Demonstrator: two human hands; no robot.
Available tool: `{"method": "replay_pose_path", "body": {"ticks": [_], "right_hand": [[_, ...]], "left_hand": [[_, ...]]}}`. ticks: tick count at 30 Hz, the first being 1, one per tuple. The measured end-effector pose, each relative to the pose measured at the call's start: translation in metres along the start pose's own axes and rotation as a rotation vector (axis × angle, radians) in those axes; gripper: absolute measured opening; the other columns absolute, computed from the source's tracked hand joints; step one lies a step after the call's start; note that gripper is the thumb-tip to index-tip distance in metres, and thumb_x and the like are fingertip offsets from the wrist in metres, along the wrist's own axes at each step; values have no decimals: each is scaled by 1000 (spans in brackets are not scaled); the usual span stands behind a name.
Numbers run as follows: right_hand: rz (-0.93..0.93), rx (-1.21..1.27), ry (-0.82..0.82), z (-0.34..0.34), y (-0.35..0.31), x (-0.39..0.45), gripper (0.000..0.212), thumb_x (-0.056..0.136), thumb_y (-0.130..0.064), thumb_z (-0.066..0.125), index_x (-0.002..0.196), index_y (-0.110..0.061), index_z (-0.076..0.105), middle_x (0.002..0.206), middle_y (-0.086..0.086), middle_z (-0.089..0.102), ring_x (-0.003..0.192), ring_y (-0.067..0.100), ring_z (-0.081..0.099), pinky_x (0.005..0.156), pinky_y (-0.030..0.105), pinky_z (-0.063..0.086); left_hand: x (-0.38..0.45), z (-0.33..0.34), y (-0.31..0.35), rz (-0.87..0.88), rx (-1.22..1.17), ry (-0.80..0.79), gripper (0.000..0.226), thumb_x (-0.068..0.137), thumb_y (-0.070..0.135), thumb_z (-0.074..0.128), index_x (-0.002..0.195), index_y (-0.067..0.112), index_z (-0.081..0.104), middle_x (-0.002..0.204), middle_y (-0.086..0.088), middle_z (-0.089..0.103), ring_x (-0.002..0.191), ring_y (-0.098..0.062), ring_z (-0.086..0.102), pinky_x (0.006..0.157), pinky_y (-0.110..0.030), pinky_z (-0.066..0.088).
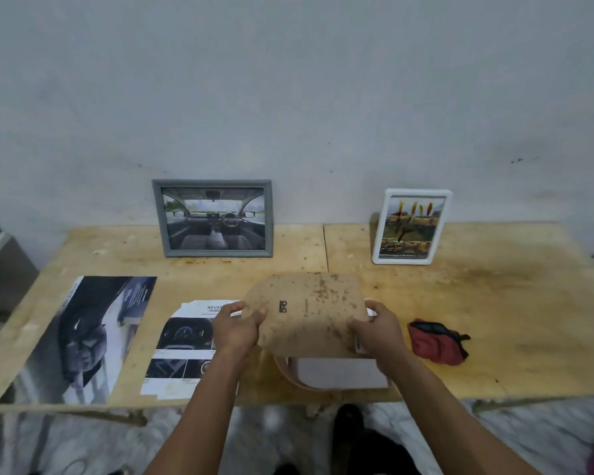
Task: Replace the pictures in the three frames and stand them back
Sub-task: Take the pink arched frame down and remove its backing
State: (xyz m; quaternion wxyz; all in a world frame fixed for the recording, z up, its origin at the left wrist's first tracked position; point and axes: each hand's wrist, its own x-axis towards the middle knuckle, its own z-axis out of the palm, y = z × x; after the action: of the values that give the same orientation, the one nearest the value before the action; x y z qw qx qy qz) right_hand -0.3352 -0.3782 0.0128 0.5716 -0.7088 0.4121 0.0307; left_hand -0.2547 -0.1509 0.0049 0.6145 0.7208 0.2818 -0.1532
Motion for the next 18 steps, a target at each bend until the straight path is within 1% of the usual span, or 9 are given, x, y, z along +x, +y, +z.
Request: {"method": "replay_pose_path", "body": {"ticks": [2,4,8,9,12,14,15,17,18], "right_hand": [[24,-1,65,-3,-6,12,38,82,-11,72,115,-17,54,105,8,66,91,27,66,71,43,60],[29,-15,96,-6,-14,26,37,80,-11,74,112,-16,55,103,7,67,87,25,66,62,38,59],[-20,-140,89,-5,-28,61,39,76,-11,74,112,-13,59,104,9,65,85,23,64,51,28,53],[-36,-211,81,-3,-32,72,39,76,-12,73,113,-11,60,108,10,63,87,22,62,53,26,52],[-72,-403,50,4,-40,103,51,76,-19,76,120,-5,57,118,15,56,100,29,56,78,38,55],[-58,-376,45,6,-45,121,54,73,-20,80,121,-7,57,118,14,54,98,28,57,72,34,52],[-75,-368,40,7,-47,130,49,73,-20,81,116,-9,58,114,12,56,97,27,59,69,33,52],[-104,-396,24,10,-49,149,41,73,-19,81,104,-13,55,102,6,59,93,25,60,72,34,53],[-113,-424,5,12,-50,157,43,73,-20,82,104,-13,53,101,5,59,94,24,59,76,36,53]], "left_hand": [[2,12,6,36,96,-27,55,74,17,87,123,18,60,119,-12,66,103,-35,65,86,-51,59],[7,26,12,64,196,-86,70,74,15,85,136,19,52,124,-9,59,110,-35,61,86,-51,59],[31,54,26,97,304,-81,77,70,15,86,139,19,51,127,-9,59,110,-33,61,87,-49,60],[40,61,28,99,322,-70,77,70,14,87,139,17,52,126,-10,60,109,-33,62,88,-49,59],[62,84,38,108,343,-39,76,74,6,84,142,12,51,128,-12,61,110,-32,62,93,-48,57],[77,98,44,109,381,-7,75,73,5,85,141,12,53,127,-12,62,109,-32,63,94,-47,56],[85,105,46,115,401,1,75,72,5,86,139,11,55,126,-11,63,107,-32,64,92,-47,57],[100,120,50,100,412,15,74,70,6,88,136,10,56,123,-10,64,105,-33,64,91,-48,58],[107,126,51,84,420,35,73,69,9,89,134,10,57,122,-10,64,105,-33,65,90,-47,58]]}}
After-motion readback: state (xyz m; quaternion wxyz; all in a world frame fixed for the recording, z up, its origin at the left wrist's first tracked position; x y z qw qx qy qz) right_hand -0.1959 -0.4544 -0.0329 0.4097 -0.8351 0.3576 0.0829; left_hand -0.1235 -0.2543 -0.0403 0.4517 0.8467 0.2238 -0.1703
